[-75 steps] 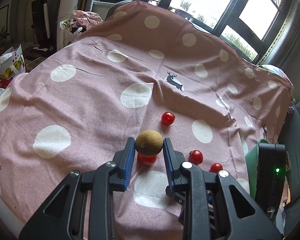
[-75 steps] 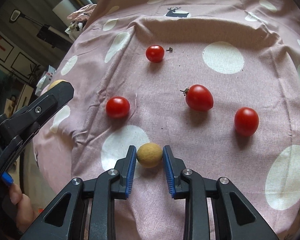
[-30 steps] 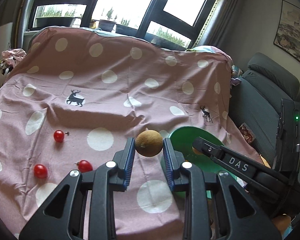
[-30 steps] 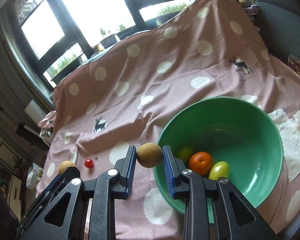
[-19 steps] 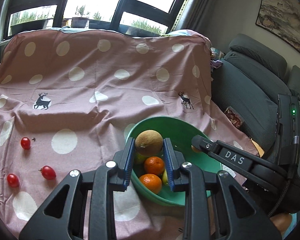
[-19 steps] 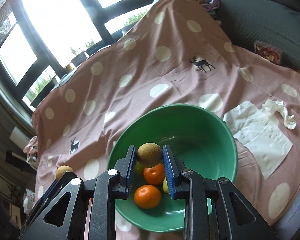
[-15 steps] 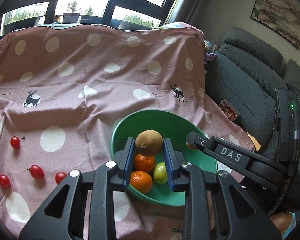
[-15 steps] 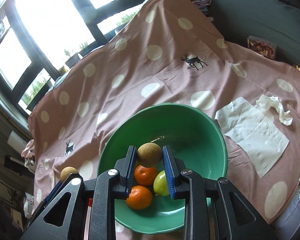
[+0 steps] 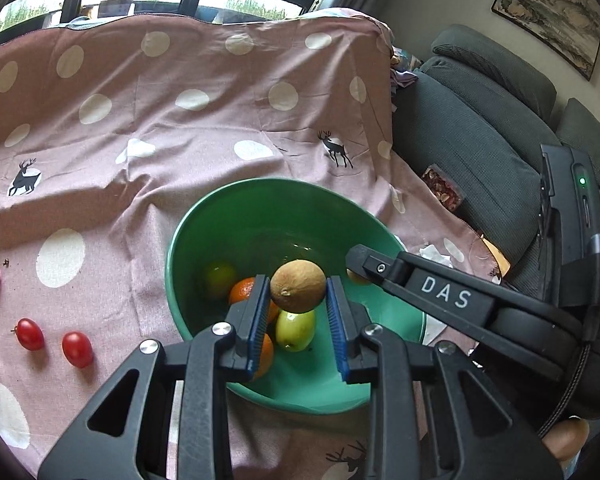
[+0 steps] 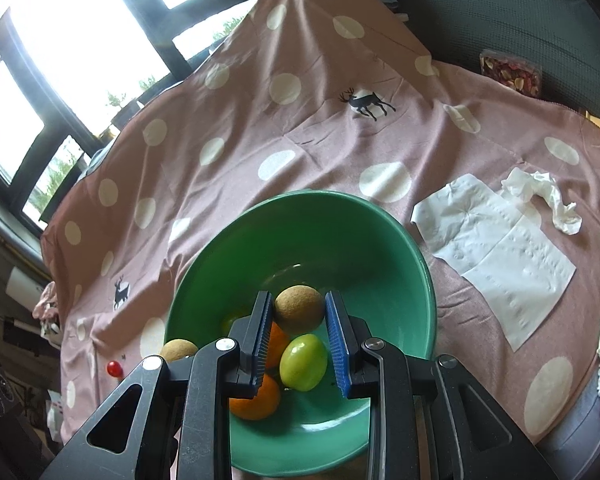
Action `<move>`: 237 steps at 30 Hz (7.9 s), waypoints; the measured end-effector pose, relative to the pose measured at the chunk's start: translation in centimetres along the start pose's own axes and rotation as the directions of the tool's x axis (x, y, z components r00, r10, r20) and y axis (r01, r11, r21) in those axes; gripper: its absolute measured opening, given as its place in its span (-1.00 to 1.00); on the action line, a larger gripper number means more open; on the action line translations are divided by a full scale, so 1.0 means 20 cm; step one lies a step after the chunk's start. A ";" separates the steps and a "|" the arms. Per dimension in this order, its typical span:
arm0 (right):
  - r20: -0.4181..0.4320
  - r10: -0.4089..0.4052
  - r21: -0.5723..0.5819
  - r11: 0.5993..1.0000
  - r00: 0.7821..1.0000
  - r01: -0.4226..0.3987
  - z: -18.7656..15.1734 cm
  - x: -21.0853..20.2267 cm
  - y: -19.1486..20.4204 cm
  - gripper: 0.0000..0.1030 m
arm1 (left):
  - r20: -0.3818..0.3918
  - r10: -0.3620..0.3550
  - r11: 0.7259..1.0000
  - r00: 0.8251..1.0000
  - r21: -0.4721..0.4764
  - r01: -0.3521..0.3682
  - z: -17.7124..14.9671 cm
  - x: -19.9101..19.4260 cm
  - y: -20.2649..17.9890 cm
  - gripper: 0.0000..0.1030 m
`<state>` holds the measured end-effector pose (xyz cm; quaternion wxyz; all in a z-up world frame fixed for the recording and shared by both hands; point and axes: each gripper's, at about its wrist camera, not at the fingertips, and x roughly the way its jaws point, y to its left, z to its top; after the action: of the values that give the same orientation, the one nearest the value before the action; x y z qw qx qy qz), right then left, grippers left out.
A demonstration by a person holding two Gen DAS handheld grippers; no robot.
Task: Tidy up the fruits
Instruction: 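Carry the tan fruit with the right tool into the green bowl, then open the right tool to drop the tan fruit into the bowl, then move the right tool to a red cherry tomato on the cloth, then close the right tool on the cherry tomato and lift it, then carry the cherry tomato with the right tool into the green bowl, then open the right tool to release the tomato into the bowl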
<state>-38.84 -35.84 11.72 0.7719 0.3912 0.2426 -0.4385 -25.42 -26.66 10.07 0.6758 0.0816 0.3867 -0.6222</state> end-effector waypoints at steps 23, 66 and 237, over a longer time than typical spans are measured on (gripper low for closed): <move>-0.060 -0.046 -0.003 0.999 0.997 0.046 -0.01 0.09 -0.02 -0.42 | -0.110 -0.019 1.000 0.994 -0.009 0.018 -0.03 0.11 0.00 -0.45; -0.037 -0.091 -0.051 0.995 0.995 0.089 -0.01 0.06 0.04 -0.41 | -0.024 0.084 0.996 0.996 -0.024 -0.085 0.01 -0.15 0.12 0.17; -0.033 -0.108 0.039 0.993 0.994 0.109 -0.02 0.07 -0.03 -0.41 | -0.126 0.163 0.985 0.978 0.074 -0.155 -0.01 0.18 0.02 -0.32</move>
<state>-38.64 -36.36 10.24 0.7349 0.3998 0.2665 -0.4787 -25.38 -29.22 7.52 0.6933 0.1748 0.4027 -0.5715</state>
